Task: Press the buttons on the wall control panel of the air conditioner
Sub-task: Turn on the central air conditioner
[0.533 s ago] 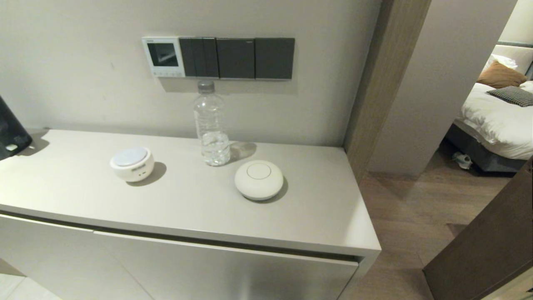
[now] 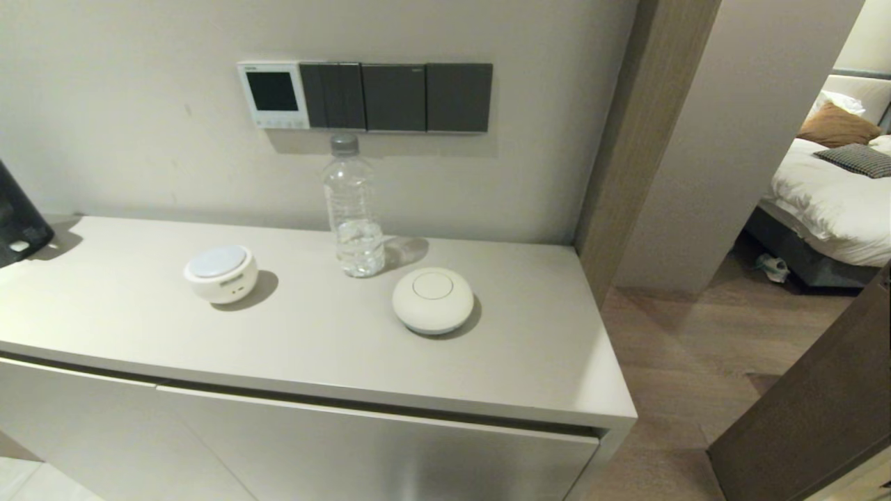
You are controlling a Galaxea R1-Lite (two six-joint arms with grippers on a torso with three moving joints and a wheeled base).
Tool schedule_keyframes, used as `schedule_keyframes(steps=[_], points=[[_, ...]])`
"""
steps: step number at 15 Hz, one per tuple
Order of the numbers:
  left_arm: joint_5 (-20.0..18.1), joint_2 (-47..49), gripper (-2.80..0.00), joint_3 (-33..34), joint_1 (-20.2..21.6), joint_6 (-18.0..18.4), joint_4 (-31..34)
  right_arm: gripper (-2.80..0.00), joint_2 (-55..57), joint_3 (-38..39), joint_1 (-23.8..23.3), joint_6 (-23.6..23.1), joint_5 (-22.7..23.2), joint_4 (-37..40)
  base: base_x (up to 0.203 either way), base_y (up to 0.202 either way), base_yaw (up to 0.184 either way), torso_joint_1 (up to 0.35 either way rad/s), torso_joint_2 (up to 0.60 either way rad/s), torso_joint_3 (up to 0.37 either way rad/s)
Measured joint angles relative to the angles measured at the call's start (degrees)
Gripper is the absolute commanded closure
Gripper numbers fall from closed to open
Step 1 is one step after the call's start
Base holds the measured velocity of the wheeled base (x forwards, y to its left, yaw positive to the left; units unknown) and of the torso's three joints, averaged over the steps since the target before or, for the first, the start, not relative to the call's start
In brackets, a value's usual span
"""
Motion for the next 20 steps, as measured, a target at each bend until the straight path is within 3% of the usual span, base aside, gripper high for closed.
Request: schedule_keyframes(steps=[11,14,16,20], points=[[0.2,0.2,0.00,-0.6,0.1,1.1,0.7,0.00,0.0,0.0,0.0,0.0,0.0,0.0,0.000,0.000,0.000,0.000,0.00,0.000],[0.2,3.7,0.00,-5.9,0.0,0.8,-0.4,0.00,0.0,0.0,0.0,0.0,0.0,0.0,0.000,0.000,0.000,0.000,0.00,0.000],[0.2,9.5,0.00,-9.3,0.0,0.4,-3.8,0.00,0.0,0.0,0.0,0.0,0.0,0.0,0.000,0.000,0.000,0.000,0.00,0.000],[0.2,28.4,0.00,-16.7,-0.1,0.0,-17.6,0.00,0.0,0.0,0.0,0.0,0.0,0.0,0.000,0.000,0.000,0.000,0.00,0.000]])
